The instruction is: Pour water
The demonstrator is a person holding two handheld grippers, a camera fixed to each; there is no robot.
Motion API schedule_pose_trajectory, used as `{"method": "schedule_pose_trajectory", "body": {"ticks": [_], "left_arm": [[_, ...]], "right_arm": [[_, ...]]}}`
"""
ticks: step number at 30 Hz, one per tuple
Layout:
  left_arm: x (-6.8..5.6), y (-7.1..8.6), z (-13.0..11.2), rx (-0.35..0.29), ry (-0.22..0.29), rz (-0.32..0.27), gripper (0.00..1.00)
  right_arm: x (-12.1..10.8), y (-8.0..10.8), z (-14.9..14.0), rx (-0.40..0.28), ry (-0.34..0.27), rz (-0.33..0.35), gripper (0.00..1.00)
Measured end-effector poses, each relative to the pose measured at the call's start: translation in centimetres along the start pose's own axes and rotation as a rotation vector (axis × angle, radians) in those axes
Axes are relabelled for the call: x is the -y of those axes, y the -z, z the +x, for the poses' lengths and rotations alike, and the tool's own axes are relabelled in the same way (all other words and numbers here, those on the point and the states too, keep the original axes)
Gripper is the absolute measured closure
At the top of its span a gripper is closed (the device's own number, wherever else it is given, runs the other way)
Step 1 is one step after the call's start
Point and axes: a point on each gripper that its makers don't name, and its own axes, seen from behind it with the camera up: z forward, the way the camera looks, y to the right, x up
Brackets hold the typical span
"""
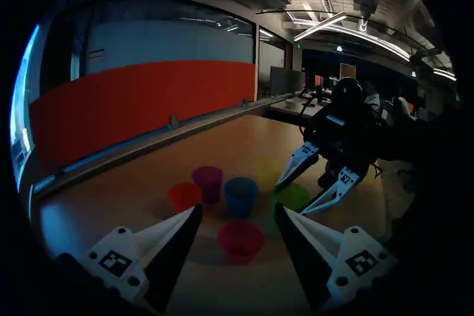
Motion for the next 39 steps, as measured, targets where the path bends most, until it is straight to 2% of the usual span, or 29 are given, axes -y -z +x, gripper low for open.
{"method": "schedule_pose_trajectory", "body": {"ticks": [9, 23, 32, 39], "left_arm": [[-0.4, -0.8, 0.1, 0.008, -0.001, -0.005, 0.10], [-0.7, -1.6, 0.4, 0.008, 0.003, -0.010, 0.10], [-0.8, -2.3, 0.7, 0.013, -0.004, -0.016, 0.10], [-1.0, -3.0, 0.7, 0.024, -0.014, -0.025, 0.10]], "right_arm": [[0.2, 2.3, 2.7, -0.076, 0.014, -0.013, 0.07], [-0.3, 5.1, 7.1, -0.257, -0.009, -0.046, 0.07], [-0.9, 6.2, 9.0, -0.336, -0.006, -0.067, 0.06], [-1.4, 7.1, 9.9, -0.363, 0.003, -0.081, 0.06]]}}
